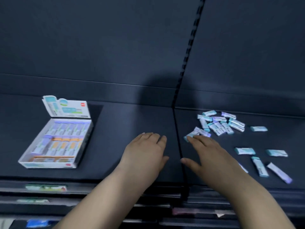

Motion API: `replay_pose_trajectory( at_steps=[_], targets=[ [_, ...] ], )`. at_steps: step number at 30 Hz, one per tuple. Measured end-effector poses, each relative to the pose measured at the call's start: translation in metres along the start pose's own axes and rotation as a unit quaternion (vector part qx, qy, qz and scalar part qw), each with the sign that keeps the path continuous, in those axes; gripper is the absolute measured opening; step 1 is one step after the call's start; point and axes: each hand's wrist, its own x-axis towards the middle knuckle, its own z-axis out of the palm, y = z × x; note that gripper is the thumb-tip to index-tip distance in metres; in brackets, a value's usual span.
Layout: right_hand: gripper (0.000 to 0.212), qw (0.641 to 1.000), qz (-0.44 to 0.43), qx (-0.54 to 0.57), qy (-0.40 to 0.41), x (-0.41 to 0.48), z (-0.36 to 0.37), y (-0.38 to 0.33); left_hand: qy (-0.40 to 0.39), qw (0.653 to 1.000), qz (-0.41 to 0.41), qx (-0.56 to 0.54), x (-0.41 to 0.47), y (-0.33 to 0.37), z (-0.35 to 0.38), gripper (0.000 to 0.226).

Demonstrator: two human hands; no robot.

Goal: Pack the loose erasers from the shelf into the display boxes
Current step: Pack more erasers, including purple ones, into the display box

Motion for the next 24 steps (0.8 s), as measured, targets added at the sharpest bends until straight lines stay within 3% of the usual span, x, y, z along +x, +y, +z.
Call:
replay_pose_trajectory(
  at_steps=[11, 16, 24],
  targets=[
    [0.070, 0.998, 0.044, 0.039, -0.025, -0.022, 0.005, 0.069, -0.021, 1.000, 0.003, -0.007, 0.023, 0.057, 0.018, 0.058],
    [0.072, 0.993, 0.108, 0.050, -0.002, -0.020, 0.002, 0.090, -0.047, 0.998, 0.036, -0.020, 0.042, 0.051, 0.021, 0.059],
    [0.062, 0.979, 0.199, 0.029, -0.034, -0.020, -0.001, 0.123, -0.056, 0.995, 0.083, -0.029, 0.068, 0.059, 0.032, 0.058]
  ],
)
